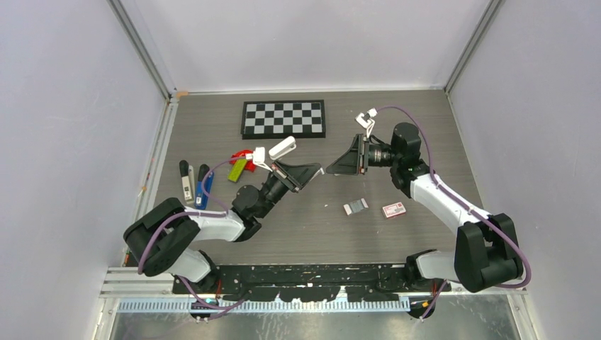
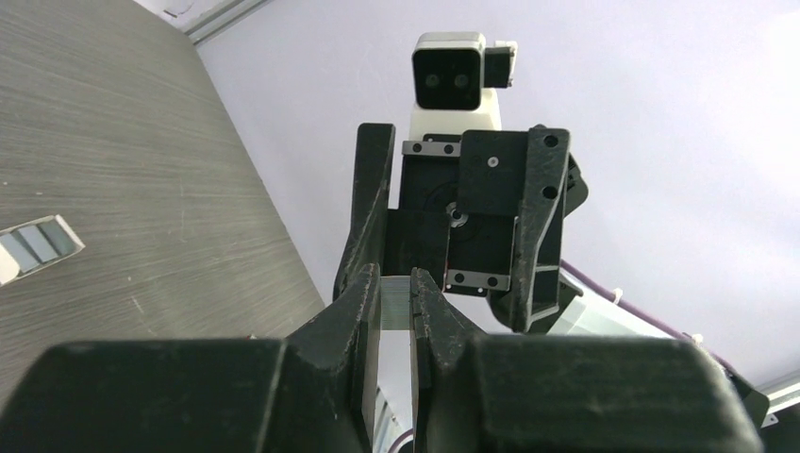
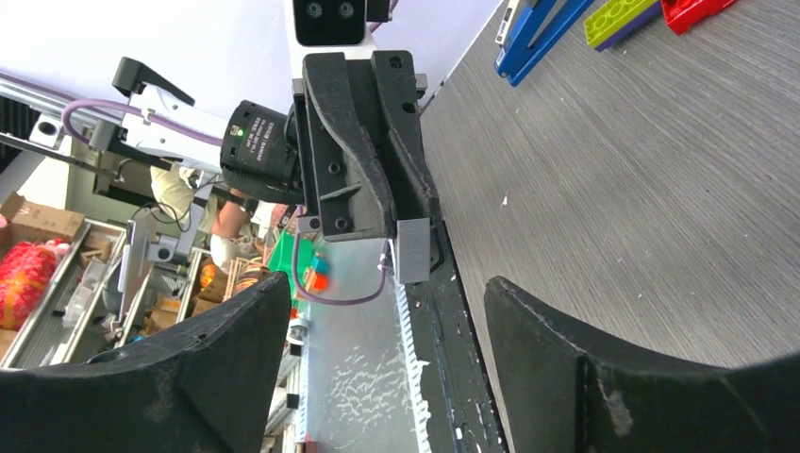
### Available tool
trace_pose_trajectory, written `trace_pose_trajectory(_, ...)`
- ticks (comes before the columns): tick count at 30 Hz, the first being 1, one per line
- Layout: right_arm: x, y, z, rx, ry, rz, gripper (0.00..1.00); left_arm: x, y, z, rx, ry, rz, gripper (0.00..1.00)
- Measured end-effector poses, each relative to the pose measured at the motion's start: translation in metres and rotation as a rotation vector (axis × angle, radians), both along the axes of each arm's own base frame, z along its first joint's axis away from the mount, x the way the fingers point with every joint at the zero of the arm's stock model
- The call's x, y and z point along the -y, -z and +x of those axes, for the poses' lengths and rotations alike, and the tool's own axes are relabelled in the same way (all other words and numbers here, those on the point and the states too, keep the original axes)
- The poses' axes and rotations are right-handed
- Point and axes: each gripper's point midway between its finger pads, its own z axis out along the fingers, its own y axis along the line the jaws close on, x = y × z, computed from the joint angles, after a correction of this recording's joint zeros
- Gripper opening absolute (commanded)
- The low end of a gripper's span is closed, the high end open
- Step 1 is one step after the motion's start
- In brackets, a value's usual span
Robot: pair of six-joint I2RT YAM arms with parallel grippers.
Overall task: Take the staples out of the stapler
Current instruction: Pick up the staple from the center of the board.
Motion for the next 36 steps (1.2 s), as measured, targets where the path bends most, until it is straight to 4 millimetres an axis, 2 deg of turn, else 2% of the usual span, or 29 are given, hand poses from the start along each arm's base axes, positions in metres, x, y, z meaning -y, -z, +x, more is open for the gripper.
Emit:
trace_pose_trajectory(5, -0.0027, 0.0002, 0.0005, -0.011, 0.003, 0.007, 0.72, 0.0019, -0.009, 0.001, 0.007, 0.006, -0.027, 0.03)
trace_pose_trajectory(9, -0.0064, 0.0005, -0.0007, -0.016, -0.006, 0.01, 0.6, 0.0047, -0.0107, 0.002, 0.005, 0.014, -0.036, 0.04)
trace_pose_trajectory(11, -0.0072, 0.0005, -0.0006, -0.022, -0.005, 0.011, 0.59, 0.006, -0.01, 0.0023, -0.003, 0.019, -0.04, 0.04)
trace_pose_trajectory(18, -0.0081, -0.0007, -0.0003, -0.028, -0.001, 0.015, 0.44, 0.0091, -0.0111, 0.0028, -0.005, 0.03, -0.045, 0.04)
trace_pose_trajectory(31, -0.0089, 0.0037, 0.0031, -0.045, 0.008, 0.011, 0.27, 0.0099, -0.0096, 0.0029, -0.009, 0.033, -0.047, 0.04)
trace_pose_trajectory(36, -0.0088, 0.0044, 0.0037, -0.039, 0.011, 0.009, 0.22, 0.0098, -0.0104, 0.0027, -0.008, 0.034, -0.05, 0.09)
